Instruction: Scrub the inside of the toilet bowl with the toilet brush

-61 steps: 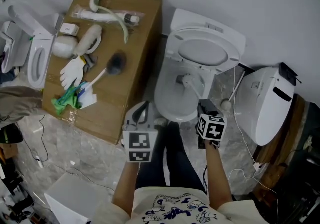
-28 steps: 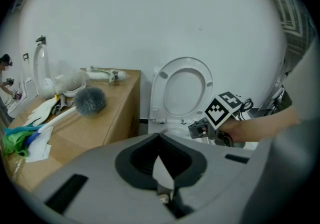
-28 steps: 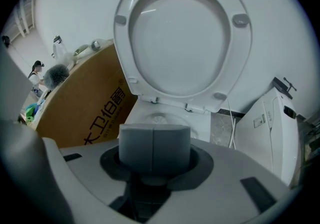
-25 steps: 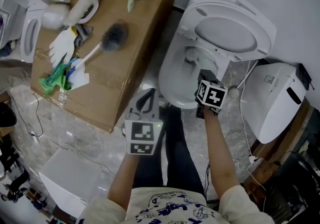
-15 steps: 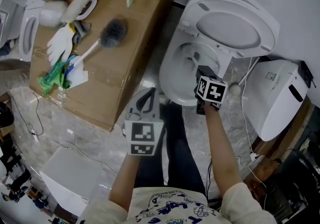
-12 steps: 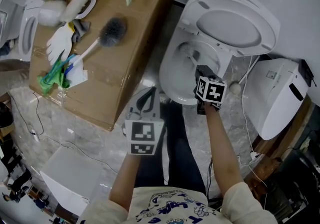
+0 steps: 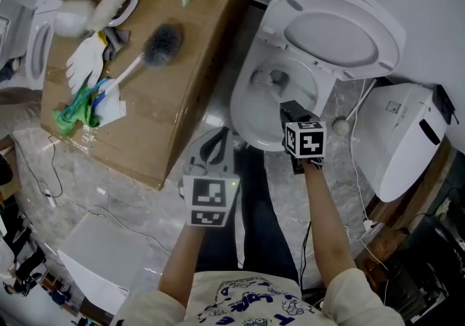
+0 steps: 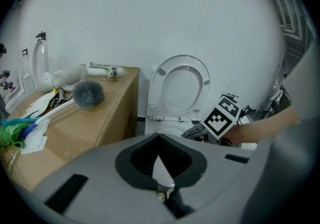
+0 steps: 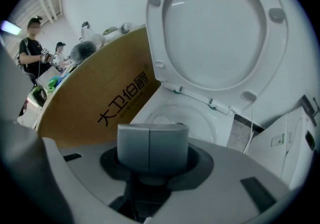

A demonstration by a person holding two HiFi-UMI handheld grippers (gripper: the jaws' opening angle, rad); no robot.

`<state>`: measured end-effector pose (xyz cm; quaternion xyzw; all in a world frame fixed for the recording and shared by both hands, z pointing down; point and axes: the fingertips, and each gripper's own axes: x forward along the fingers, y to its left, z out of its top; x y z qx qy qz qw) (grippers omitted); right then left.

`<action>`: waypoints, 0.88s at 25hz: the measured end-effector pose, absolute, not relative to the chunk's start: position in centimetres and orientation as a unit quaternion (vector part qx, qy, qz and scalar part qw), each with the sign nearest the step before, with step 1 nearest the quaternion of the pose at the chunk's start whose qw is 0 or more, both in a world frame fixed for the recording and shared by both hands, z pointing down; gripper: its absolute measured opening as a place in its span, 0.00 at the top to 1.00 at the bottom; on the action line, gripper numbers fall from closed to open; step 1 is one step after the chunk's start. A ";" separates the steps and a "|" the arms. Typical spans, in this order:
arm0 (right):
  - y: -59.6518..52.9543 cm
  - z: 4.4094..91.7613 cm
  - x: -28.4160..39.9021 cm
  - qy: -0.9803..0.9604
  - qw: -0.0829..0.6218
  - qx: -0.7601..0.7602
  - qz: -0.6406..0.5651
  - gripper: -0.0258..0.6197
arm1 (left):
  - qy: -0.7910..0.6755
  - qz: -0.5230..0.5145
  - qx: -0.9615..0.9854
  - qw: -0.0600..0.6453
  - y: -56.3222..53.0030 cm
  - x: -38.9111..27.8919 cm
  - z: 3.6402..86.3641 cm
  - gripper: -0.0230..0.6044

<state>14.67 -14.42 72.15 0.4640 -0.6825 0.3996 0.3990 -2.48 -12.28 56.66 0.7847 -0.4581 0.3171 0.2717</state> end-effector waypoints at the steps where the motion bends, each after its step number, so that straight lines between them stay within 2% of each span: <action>1: -14.2 72.1 14.5 -0.689 0.409 0.453 0.391 0.70 | -0.458 0.316 0.785 0.272 -12.3 -2.4 56.6 0.96; 11: -9.9 71.3 13.5 -0.726 0.485 0.333 0.355 0.70 | -0.456 0.313 0.787 0.272 -11.7 -1.7 56.2 0.96; 17: -7.3 70.9 13.2 -0.747 0.573 0.211 0.261 0.70 | -0.458 0.312 0.787 0.270 -11.7 -1.8 56.2 0.96; 22: -7.6 72.5 13.0 -0.736 0.600 0.207 0.237 0.70 | -0.457 0.313 0.787 0.271 -11.6 -1.7 56.2 0.96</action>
